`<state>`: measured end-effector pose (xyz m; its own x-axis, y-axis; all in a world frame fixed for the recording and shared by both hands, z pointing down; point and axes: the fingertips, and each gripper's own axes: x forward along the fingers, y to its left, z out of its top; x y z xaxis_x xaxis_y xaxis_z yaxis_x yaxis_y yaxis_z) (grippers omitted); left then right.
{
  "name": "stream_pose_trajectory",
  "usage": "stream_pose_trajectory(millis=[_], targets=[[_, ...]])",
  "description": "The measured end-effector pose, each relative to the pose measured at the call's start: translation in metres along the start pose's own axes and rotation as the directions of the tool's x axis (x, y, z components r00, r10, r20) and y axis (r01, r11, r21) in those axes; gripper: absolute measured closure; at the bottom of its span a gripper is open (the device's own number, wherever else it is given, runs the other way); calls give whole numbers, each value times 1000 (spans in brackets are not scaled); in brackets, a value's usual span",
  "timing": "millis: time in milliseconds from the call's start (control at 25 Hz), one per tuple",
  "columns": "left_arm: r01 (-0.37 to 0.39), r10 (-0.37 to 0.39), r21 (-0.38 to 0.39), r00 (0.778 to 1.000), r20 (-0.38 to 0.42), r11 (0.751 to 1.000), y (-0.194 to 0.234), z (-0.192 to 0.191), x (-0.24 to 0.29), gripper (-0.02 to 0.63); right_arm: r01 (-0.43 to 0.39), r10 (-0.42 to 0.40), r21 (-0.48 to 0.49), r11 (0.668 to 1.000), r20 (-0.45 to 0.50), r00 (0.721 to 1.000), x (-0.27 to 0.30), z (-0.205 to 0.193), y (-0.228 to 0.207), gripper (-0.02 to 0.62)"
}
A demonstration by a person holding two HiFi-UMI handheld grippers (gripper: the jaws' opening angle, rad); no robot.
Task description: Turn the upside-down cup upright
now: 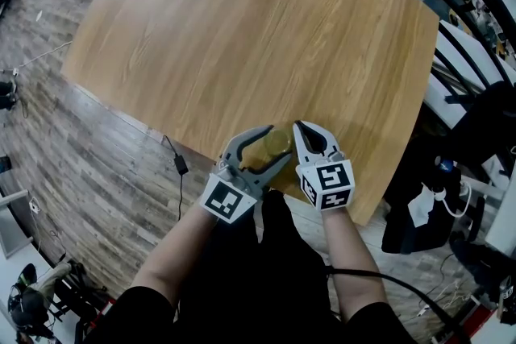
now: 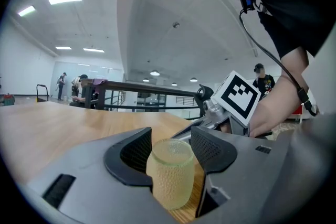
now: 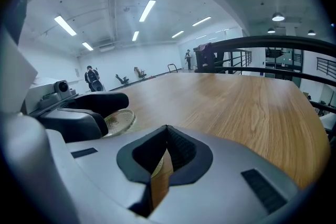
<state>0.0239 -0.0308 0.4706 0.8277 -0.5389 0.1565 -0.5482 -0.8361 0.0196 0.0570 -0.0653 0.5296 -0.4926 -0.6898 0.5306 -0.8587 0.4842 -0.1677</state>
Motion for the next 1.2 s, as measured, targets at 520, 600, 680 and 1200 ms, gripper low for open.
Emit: stream_pose_trajectory(millis=[520, 600, 680, 1200], targets=[[-80, 78, 14, 993, 86, 997, 10, 66, -27, 381, 51, -49, -22, 998, 92, 995, -42, 53, 3, 580], [-104, 96, 69, 990, 105, 992, 11, 93, -40, 433, 59, -53, -38, 998, 136, 989, -62, 81, 11, 580], [-157, 157, -15, 974, 163, 988, 11, 122, -52, 487, 66, -55, -53, 996, 185, 981, -83, 108, 21, 580], [-335, 339, -56, 933, 117, 941, -23, 172, -97, 598, 112, -47, -130, 985, 418, 907, -182, 162, 93, 580]])
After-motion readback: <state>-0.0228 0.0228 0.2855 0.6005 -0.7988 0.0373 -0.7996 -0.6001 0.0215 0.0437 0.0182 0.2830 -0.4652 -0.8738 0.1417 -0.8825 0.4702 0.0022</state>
